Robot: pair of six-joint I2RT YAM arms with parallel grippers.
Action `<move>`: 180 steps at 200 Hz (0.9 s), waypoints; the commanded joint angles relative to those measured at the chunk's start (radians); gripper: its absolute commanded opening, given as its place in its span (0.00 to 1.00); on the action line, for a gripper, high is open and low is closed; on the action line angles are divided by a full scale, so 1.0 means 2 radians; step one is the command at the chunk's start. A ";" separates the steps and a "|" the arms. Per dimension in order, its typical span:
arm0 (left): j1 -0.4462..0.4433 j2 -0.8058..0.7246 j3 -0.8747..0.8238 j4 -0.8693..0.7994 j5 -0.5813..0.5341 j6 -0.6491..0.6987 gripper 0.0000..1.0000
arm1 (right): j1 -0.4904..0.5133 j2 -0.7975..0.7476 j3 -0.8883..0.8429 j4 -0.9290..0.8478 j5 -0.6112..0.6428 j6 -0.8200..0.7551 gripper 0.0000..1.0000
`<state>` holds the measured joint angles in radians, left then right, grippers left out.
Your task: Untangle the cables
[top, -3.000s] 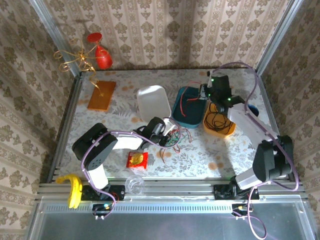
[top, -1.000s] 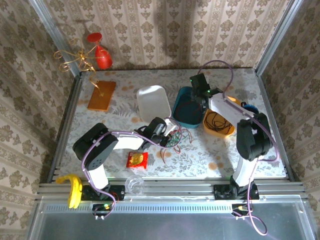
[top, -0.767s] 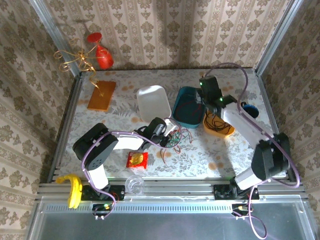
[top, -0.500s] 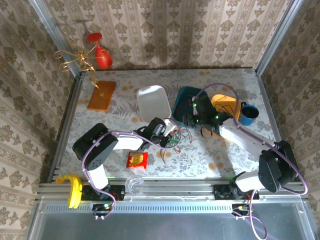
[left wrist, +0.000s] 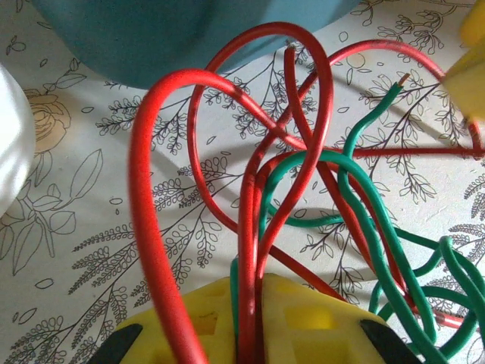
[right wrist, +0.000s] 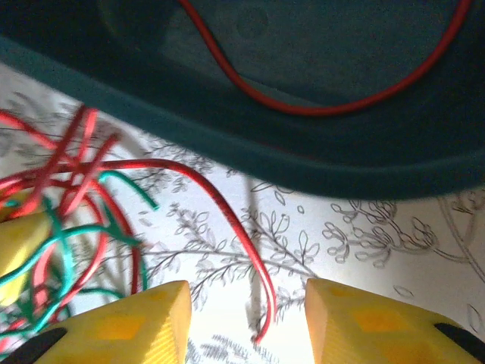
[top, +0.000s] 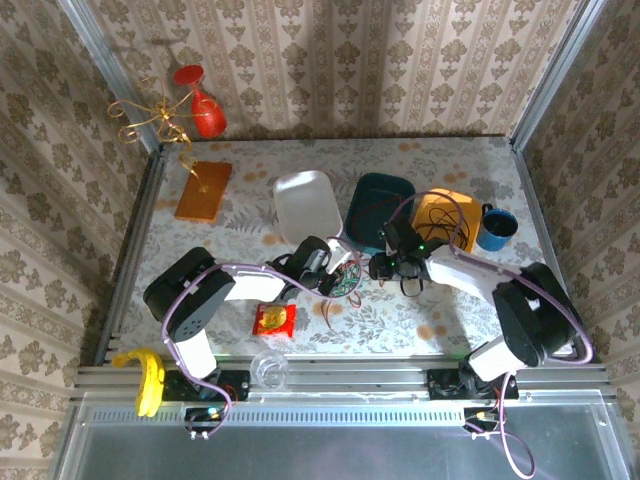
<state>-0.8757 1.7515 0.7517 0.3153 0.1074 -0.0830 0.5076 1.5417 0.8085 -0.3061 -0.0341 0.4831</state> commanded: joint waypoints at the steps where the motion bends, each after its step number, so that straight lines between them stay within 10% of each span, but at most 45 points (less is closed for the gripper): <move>1: -0.002 -0.007 -0.010 -0.027 0.002 0.013 0.14 | -0.001 0.038 0.004 0.028 0.009 0.016 0.44; 44: -0.002 -0.011 -0.009 -0.032 -0.006 0.011 0.19 | 0.004 0.050 0.016 0.030 0.005 0.020 0.00; 74: 0.000 -0.010 -0.011 -0.032 -0.008 0.008 0.33 | 0.019 -0.016 0.008 0.011 0.010 0.007 0.00; 180: 0.005 0.010 -0.008 -0.028 0.003 0.006 0.29 | 0.014 -0.261 0.104 -0.061 0.270 -0.022 0.00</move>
<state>-0.8753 1.7519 0.7502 0.3061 0.1051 -0.0784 0.5602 1.0721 0.9474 -0.3969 0.3176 0.4721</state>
